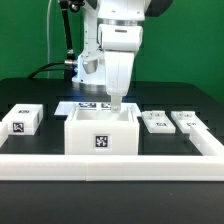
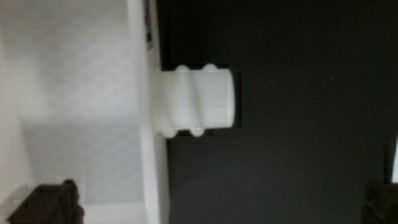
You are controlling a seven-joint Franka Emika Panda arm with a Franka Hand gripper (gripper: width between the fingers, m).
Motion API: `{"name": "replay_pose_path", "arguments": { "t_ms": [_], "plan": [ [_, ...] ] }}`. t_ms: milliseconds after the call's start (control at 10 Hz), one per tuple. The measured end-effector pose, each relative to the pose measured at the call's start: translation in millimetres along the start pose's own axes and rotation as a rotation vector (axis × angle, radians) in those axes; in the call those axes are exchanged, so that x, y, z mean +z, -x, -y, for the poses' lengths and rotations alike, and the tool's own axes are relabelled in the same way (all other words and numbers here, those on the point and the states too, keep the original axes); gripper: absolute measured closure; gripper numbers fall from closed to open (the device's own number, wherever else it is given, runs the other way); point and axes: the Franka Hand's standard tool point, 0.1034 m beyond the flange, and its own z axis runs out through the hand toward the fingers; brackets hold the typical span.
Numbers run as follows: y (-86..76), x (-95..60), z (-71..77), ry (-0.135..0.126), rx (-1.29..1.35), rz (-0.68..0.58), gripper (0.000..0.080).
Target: Assemble cabinet
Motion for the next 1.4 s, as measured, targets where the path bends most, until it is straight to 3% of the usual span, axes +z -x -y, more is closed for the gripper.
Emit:
{"name": "replay_pose_path", "arguments": {
  "t_ms": [500, 800, 900, 1000, 1200, 1300, 1400],
  "plan": [
    [0.4, 28.6, 9.1, -0.037, 0.009, -0.008, 0.0001],
    [-0.1, 27.1, 8.2, -0.034, 0.023, -0.008, 0.0038],
    [0.1, 27.3, 8.3, -0.034, 0.023, -0.008, 0.0229],
    [0.1, 27.3, 8.3, -0.034, 0.023, -0.008, 0.0229],
    [0.2, 27.4, 8.4, -0.034, 0.023, -0.008, 0.0570],
    [0.2, 27.4, 8.4, -0.034, 0.023, -0.008, 0.0570],
    [0.0, 27.2, 8.0, -0.033, 0.023, -0.008, 0.0731]
  ]
}}
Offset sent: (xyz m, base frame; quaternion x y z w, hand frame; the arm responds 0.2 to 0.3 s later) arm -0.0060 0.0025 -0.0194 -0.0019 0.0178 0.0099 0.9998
